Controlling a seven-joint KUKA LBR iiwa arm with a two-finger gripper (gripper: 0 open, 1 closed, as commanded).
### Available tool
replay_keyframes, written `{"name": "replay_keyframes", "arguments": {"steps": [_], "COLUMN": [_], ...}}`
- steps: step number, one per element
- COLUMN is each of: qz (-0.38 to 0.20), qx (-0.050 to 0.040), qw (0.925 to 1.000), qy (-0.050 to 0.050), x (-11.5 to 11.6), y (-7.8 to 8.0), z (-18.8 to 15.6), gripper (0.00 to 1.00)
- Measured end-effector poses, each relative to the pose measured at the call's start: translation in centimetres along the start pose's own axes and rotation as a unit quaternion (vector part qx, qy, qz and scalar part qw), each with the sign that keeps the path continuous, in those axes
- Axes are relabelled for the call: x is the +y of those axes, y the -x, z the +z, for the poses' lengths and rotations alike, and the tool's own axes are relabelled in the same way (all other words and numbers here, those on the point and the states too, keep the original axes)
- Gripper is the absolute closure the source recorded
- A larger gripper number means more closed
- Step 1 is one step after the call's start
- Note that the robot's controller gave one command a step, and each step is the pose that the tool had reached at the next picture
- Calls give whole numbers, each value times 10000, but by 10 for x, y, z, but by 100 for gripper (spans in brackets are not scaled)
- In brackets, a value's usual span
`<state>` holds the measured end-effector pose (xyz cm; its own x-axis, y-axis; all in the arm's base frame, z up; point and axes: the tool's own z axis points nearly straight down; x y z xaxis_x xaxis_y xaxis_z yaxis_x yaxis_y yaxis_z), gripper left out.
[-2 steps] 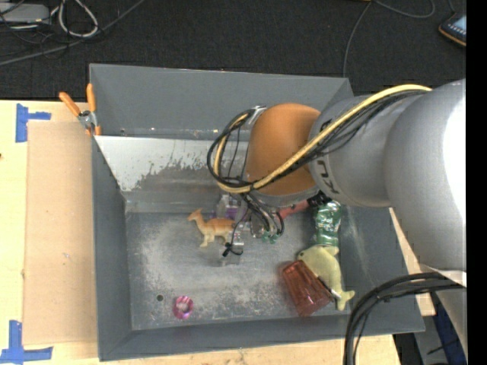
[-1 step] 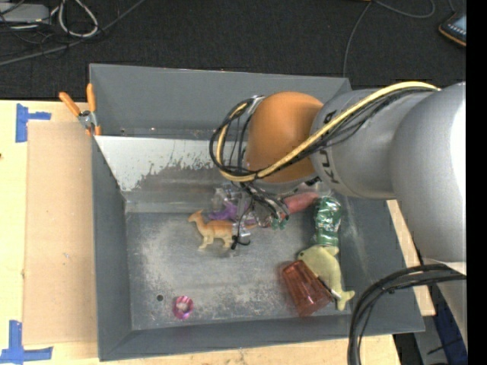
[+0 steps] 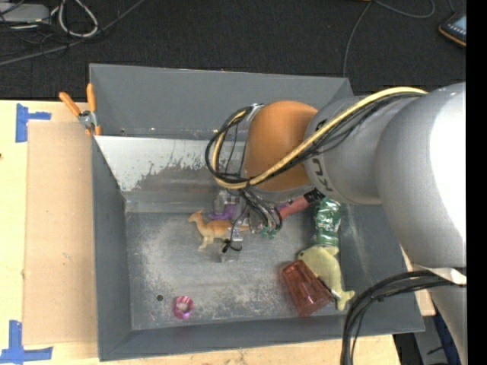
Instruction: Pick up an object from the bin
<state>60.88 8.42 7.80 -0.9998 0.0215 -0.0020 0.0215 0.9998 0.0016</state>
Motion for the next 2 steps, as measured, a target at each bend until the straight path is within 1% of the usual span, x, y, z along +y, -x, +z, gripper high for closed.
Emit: {"name": "replay_keyframes", "arguments": {"steps": [1, 2], "qz": [-1632, 170], "qx": [-25, 12], "qw": [9866, 9999], "qy": [-4, 2], "x": [-7, -1], "y": [4, 0], "z": [5, 5], "gripper": [0, 100]}}
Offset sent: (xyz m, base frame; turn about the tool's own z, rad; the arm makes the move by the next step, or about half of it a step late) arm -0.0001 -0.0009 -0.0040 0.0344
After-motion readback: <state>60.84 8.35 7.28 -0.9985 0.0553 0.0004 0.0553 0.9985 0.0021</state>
